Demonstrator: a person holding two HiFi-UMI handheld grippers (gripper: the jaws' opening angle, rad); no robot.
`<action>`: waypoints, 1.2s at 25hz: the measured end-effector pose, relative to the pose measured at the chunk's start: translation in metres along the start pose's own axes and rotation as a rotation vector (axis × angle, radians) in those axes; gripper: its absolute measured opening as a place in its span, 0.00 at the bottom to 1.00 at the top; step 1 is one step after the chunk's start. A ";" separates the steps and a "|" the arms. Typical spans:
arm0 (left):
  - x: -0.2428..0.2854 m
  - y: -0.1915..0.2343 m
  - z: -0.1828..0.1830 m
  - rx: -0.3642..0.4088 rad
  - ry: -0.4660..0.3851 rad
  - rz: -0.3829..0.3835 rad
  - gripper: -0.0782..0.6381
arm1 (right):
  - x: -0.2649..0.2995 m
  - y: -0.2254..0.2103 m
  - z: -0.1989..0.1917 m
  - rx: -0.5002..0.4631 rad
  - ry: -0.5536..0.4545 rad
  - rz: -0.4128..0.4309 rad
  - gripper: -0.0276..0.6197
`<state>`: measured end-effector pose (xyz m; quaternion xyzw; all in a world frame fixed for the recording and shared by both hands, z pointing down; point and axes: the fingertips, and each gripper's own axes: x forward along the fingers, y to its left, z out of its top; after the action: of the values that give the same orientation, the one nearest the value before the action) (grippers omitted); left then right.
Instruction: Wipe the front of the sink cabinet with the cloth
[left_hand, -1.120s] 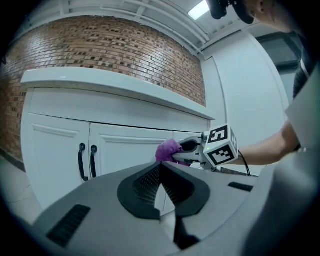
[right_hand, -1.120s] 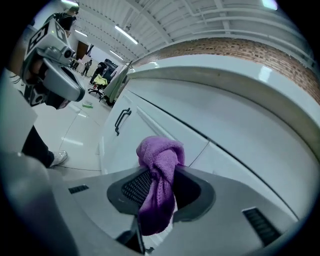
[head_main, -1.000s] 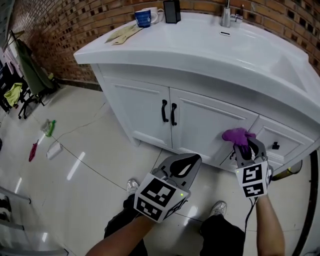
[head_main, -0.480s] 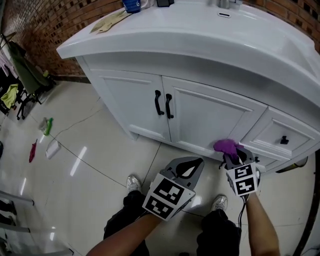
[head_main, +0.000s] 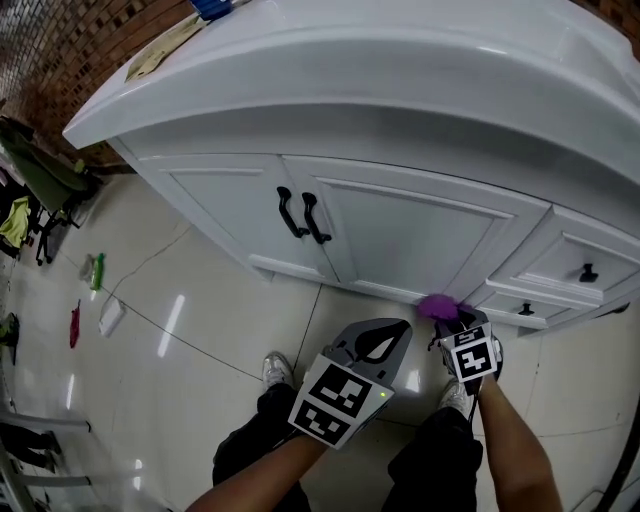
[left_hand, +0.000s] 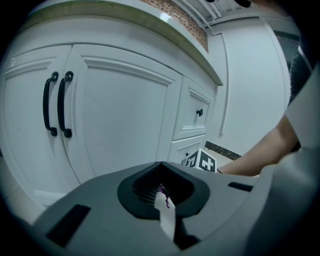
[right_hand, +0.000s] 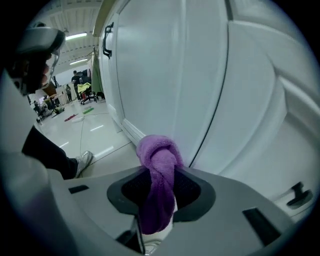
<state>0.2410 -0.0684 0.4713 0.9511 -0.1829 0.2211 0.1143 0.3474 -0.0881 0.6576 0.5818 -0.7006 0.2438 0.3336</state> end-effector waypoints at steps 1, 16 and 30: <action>0.002 0.003 -0.003 -0.003 0.008 0.000 0.12 | 0.008 0.001 -0.005 0.017 0.012 0.007 0.23; -0.013 0.017 -0.010 -0.014 0.024 0.013 0.12 | 0.023 0.017 0.010 0.127 -0.001 0.022 0.23; -0.050 -0.018 0.060 0.037 -0.098 0.011 0.12 | -0.082 0.004 0.110 0.141 -0.191 -0.015 0.23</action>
<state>0.2292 -0.0548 0.3933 0.9618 -0.1891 0.1783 0.0864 0.3313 -0.1138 0.5234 0.6296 -0.7060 0.2332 0.2253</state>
